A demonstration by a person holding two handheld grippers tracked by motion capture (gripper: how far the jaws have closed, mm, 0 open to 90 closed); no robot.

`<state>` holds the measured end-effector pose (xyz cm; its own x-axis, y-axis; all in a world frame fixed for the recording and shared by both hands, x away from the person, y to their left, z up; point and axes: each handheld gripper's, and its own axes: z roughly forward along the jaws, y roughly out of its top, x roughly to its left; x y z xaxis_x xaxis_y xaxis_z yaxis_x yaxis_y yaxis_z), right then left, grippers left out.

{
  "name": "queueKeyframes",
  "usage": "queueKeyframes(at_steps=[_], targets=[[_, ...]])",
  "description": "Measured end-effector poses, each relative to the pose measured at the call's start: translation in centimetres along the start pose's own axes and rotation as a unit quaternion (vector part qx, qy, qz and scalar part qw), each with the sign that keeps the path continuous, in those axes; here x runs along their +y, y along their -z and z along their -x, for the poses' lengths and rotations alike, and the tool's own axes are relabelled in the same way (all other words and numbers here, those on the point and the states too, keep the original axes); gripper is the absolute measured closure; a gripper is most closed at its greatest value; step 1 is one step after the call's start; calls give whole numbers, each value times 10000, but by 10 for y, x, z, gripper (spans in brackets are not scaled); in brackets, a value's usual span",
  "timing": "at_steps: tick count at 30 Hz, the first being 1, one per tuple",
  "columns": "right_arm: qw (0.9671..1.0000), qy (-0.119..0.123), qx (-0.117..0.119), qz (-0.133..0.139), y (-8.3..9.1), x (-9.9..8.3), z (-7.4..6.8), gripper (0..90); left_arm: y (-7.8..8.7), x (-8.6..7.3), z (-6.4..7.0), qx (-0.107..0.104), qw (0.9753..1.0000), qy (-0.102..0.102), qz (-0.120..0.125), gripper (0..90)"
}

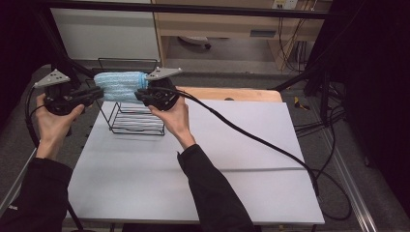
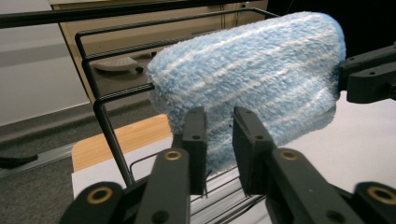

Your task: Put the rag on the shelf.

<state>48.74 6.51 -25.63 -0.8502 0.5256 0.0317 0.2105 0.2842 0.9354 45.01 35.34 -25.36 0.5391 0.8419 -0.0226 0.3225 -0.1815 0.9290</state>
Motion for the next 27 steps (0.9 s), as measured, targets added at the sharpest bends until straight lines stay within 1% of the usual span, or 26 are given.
queueKeyframes(at_steps=[4,6,9,10,11,14,18,20,23,27], targets=[[10000,-1,7,33,6,3,-1,724,6,1,4,75,9999,-21,-79,633],[10000,1,26,40,10,5,-2,689,9,0,7,64,9999,-43,-102,582],[10000,35,37,29,15,7,-3,611,14,-2,11,60,9999,-86,-77,525],[10000,47,34,25,16,7,-3,578,15,-3,12,38,9999,-96,-109,502],[10000,66,27,14,18,8,-4,539,17,-4,14,51,9998,-109,-153,482],[9999,130,-14,4,24,10,-5,459,18,-7,16,96,9996,-139,-212,430],[9998,174,-94,-14,30,12,-6,365,21,-12,19,141,9994,-201,-262,381],[9999,127,-82,-3,34,12,-5,321,23,-15,20,148,9994,-193,-247,361],[9999,80,-106,43,41,10,-4,255,25,-21,20,106,9996,-128,-225,335],[9998,64,-183,-41,50,2,0,191,26,-30,22,102,9996,-103,-234,298]])
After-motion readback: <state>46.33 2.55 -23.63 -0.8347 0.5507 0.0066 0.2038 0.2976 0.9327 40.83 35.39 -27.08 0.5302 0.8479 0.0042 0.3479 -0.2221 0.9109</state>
